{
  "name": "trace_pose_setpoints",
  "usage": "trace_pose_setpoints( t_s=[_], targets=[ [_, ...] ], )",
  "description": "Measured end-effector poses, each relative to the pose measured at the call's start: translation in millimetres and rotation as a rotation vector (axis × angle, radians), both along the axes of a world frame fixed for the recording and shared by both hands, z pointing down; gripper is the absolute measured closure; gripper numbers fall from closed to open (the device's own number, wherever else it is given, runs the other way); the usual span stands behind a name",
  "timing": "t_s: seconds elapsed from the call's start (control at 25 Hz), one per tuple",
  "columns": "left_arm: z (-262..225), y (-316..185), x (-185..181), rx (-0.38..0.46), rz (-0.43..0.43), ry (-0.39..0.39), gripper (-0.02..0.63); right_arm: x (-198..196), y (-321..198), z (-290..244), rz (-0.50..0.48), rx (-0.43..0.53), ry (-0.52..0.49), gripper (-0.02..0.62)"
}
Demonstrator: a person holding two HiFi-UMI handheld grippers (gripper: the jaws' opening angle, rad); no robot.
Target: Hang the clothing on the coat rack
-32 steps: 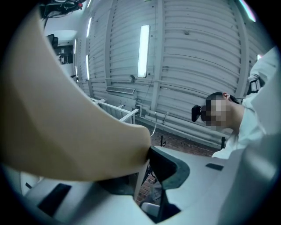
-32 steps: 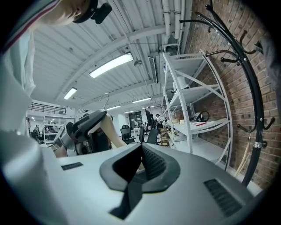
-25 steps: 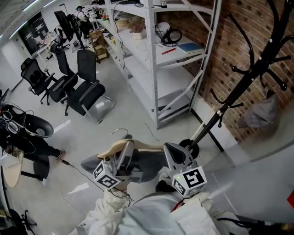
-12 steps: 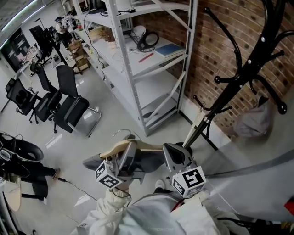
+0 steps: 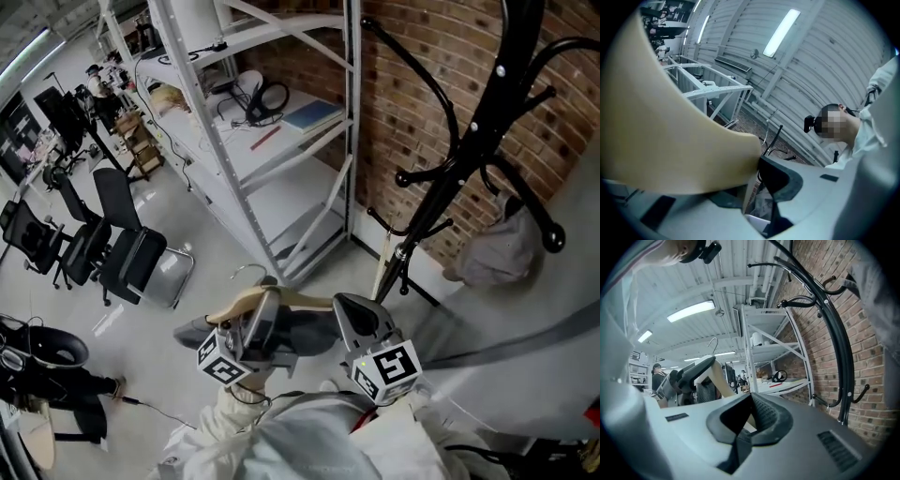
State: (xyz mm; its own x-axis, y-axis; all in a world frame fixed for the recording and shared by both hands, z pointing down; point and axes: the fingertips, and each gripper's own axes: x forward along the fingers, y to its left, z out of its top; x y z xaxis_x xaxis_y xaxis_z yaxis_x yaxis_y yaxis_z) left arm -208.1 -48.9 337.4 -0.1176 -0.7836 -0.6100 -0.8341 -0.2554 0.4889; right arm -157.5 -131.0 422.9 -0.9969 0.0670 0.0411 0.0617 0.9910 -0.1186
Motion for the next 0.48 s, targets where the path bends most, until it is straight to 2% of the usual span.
trace_pose_setpoints(
  t_s=[0.2,0.48],
  targets=[
    [-1,-30,7,-0.015,0.086,-0.016,0.503,12,-22,2,0.082,-0.01,-0.007,0.571],
    [2,-73,8,-0.031,0.255,-0.01,0.503,21,-54,0,0.237,-0.006,-0.002,0.571]
  ],
)
